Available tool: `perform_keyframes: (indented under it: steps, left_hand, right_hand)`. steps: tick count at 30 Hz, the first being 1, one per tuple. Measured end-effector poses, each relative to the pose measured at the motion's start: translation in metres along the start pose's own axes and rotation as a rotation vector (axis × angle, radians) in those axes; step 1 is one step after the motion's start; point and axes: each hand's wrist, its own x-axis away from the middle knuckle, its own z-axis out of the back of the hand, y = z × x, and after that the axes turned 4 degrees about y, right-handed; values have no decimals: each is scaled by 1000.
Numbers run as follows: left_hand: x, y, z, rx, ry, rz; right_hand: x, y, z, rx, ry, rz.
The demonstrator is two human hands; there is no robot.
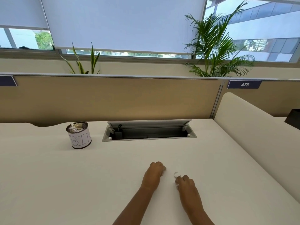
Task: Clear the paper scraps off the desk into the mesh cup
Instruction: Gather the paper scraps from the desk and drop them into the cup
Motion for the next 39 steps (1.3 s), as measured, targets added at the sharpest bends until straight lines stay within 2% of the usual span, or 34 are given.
perform_keyframes:
  steps: [4,8,11,13,18,21,25,31,36,39]
  left_hand:
    - [7,-1,-8,30,97,51]
    - [11,-4,-7,197,187,160]
    - [16,-3,2,514,307,379]
    - [17,-2,9,751,330,552]
    - [21,0,36,1579,175,874]
    - [26,-5,50,1849,161,949]
    - [38,-19,67,2016,227,1025]
    - [58,-43,82,2032,247,957]
    - [64,-72,100,2212,324,1074]
    - [63,-88,115,2304,367,1089]
  right_hand:
    - [1,-2,4,-228,-16,-31]
    - [-4,-4,8,-300,-55,-93]
    - [-8,-14,14,-503,-88,-157]
    - [-11,-25,18,-636,-83,-169]
    - [-15,-71,26,-745,-62,-56]
    - [-16,-102,24,-692,-36,12]
    - [-14,-135,15,-573,-64,69]
    - [-9,-177,-3,-340,-57,243]
    - [-14,-201,-5,-323,-22,381]
    - [-18,-218,-5,-395,85,435]
